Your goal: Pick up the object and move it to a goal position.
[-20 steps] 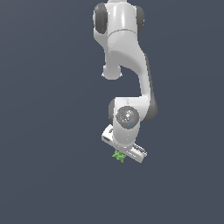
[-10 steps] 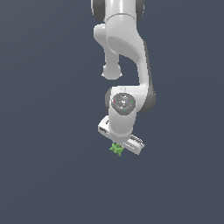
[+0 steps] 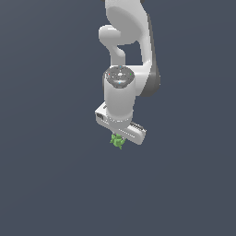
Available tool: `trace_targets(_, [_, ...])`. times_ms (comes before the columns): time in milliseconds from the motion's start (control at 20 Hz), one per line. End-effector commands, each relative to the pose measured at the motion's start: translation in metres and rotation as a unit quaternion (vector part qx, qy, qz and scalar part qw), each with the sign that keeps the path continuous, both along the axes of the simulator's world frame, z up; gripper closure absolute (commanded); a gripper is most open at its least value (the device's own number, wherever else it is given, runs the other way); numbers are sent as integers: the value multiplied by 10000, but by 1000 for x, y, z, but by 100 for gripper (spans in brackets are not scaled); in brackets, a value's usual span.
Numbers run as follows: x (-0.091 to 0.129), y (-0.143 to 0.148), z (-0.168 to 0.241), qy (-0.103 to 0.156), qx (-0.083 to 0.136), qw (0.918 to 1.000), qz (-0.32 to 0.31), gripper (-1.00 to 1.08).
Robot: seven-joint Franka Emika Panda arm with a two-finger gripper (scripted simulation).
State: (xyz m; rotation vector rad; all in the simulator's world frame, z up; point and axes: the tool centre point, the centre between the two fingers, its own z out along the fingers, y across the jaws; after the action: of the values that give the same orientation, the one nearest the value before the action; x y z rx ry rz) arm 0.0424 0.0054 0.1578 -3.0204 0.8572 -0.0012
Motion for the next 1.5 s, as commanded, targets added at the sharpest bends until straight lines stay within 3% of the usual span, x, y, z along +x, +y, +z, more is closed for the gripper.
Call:
trace_targets(0, [-13,-8,19,-1,3,10000,-1,108])
trace_targets(1050, [-125,-80,206,4,7,10000,-5,108])
trace_targets(1450, [-159,-104,266,6,0,10000,-6,108])
